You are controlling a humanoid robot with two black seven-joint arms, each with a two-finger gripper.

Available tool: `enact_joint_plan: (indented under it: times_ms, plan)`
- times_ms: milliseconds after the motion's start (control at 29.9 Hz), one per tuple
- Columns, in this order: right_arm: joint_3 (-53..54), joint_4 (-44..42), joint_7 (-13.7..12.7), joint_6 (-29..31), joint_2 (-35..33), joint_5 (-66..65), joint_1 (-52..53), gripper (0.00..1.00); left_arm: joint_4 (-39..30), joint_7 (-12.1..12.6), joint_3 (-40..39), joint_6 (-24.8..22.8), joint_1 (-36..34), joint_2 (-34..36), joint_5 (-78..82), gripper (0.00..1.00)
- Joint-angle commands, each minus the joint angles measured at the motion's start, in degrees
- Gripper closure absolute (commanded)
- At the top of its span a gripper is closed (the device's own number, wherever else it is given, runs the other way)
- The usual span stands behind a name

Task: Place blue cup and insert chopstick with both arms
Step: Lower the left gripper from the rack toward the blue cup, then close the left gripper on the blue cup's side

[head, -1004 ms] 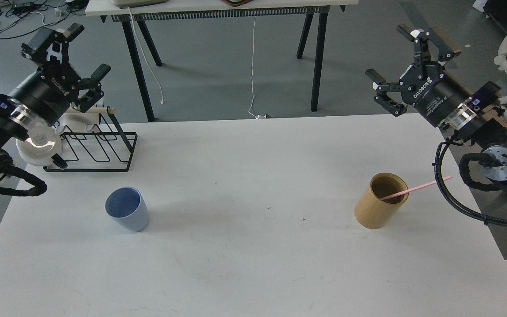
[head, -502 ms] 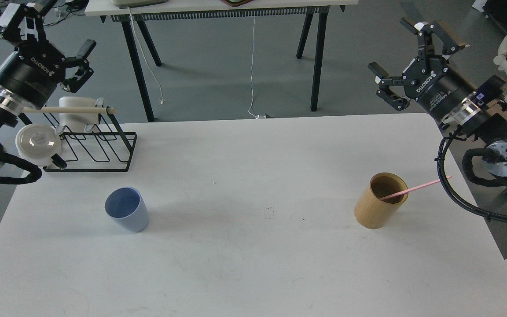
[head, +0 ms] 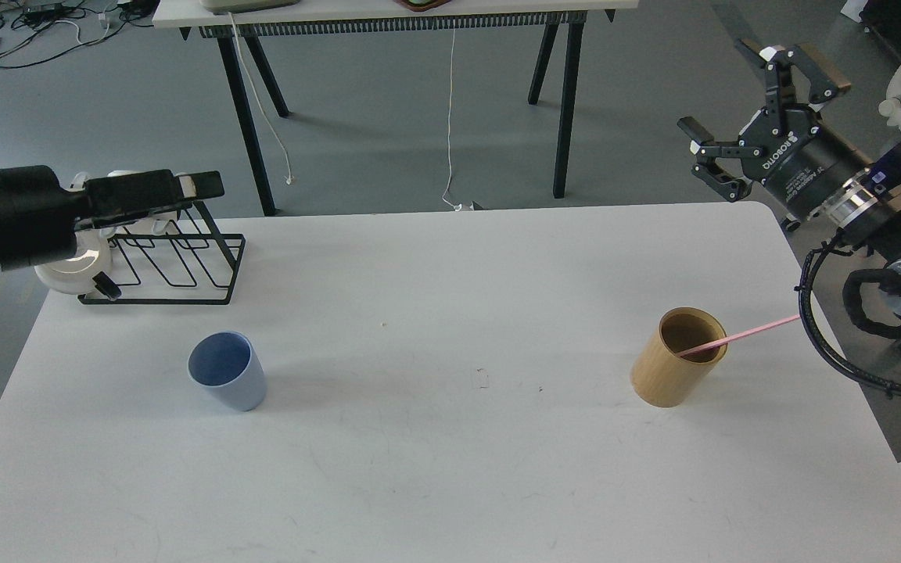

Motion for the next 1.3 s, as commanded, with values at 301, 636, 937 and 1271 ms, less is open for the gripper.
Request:
enact_joint_plan:
  times_ms: [301,636,937,1271]
  plan:
    - [-0.12,-0.26,0.0,0.0,-0.08,-0.01,-0.74,0.01,6.44,0.01,4.38,0.02,4.93,-8.02,23.66,0.0]
    - [0.24,-0.17,0.0,0.0,-0.43,0.08,-1.53,0.01,15.67,0.01,4.47,0.02,5.29,-13.39,25.33,0.0]
    - [0.32,-0.08,0.0,0.0,-0.87,0.08,-1.71,0.01,20.5,0.01,6.58,0.02,6.95,-15.23,25.15,0.02]
    - [0.32,0.09,0.0,0.0,-0.87,0.08,-1.97,0.01,21.91,0.01,6.84,2.36,9.33,-17.6,25.06,0.14]
